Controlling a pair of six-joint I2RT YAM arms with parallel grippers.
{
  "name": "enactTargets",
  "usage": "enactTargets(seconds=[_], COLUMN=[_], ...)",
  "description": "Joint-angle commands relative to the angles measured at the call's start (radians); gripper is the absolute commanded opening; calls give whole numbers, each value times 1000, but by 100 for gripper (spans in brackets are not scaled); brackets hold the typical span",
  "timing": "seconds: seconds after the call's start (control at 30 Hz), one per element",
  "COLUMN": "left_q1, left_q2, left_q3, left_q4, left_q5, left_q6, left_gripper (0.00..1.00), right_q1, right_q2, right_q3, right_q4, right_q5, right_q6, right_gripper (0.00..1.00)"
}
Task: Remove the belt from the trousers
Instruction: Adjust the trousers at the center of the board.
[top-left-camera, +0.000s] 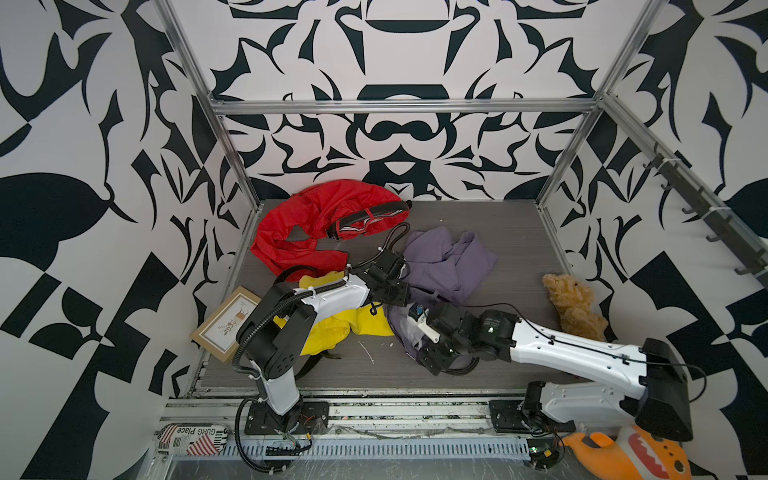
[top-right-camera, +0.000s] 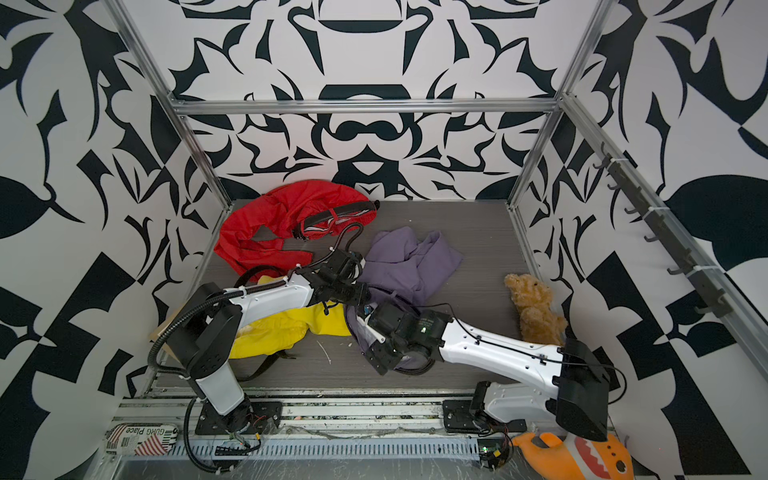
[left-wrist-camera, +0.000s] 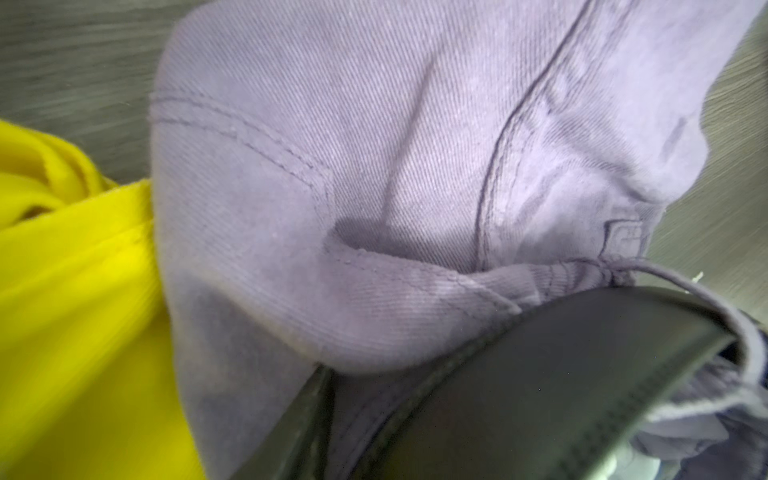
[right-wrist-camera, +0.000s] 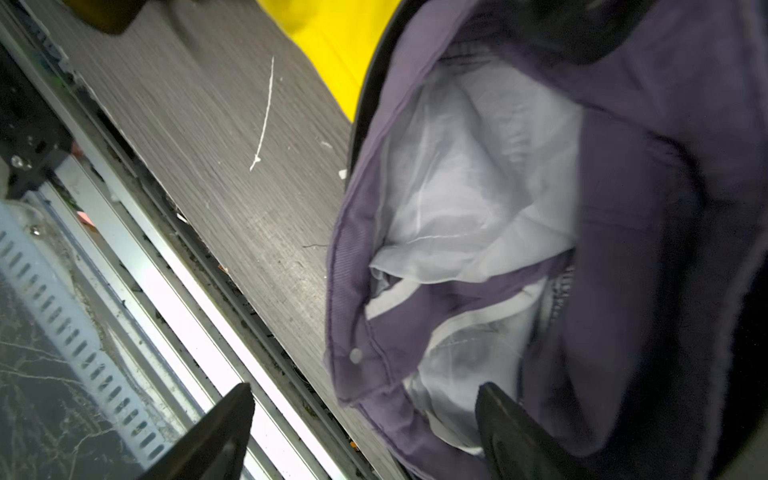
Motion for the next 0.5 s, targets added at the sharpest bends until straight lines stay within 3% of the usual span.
enactTargets(seconds=[0.0,0.2,0.33,0.47], left_q1=[-1,5,11,28], left_q2=[-24,-46,-79,-158], left_q3=[27,18,13,4], left_q4=[-3,-4,-20,-52], left_q5=[-2,-12,-24,-56], left_q6=[-13,-19,-29,-41], left_gripper=[51,53,67,90], right_q1=[62,95,95,94], right_q2=[40,157,214,182], right_q3=[-71,-88,-84,-81], right_q4=[107,165,209,214], right_q5=[132,256,255,226], right_q6=[107,133,117,76], right_gripper=[87,82,60,31])
